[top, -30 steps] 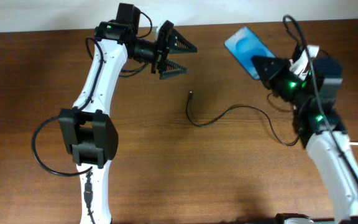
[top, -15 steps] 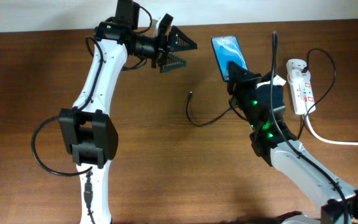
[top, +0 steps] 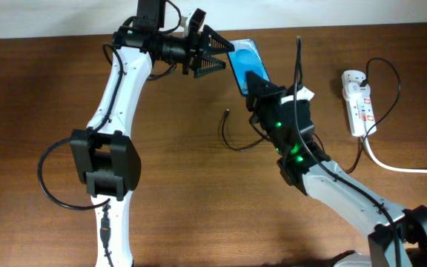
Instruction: Plug charger to phone and switch on socket
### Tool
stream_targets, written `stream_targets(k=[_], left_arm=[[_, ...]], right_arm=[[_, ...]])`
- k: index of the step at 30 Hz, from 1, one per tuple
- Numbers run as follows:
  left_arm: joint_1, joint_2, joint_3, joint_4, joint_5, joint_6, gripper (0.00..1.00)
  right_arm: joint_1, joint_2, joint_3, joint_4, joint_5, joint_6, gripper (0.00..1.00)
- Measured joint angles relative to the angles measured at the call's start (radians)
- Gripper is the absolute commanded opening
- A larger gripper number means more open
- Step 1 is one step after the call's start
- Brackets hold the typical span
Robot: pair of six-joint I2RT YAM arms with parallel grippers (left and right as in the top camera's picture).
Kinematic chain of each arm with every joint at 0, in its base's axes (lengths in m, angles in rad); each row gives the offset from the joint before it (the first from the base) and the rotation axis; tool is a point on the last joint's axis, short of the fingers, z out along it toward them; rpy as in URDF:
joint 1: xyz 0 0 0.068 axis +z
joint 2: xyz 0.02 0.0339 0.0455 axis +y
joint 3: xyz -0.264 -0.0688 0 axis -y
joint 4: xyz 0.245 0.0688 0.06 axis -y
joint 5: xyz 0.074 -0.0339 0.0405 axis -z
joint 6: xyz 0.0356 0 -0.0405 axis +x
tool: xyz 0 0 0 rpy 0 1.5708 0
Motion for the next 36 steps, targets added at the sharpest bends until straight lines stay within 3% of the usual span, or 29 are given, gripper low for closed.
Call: stream_targets(k=[10,24,31,35,36], left_arm=[[-0.029,0.000,0.000,0.000,-0.079,-0.075,0.38],[-0.041,0.000,0.000,0.083,-0.134,-0.172,0.33],[-0.047,0.000,0.000,0.093,-0.134,-0.222,0.00],[-0.045,0.000,0.000,0.090,-0.130,-0.236,0.00],[-0.045,0.000,0.000,0.090,-0.130,-0.238,0.00]], right_arm=[[0.036,0.037,0.032,0.000,0.010,0.042,0.04],[0.060,0.039,0.043,-0.016,0.022,0.060,0.04],[0.063,0.039,0.045,-0.004,0.043,0.120,0.04],[0.066,0.038,0.045,-0.004,0.044,0.131,0.05],[0.066,0.038,0.045,-0.004,0.044,0.134,0.12]])
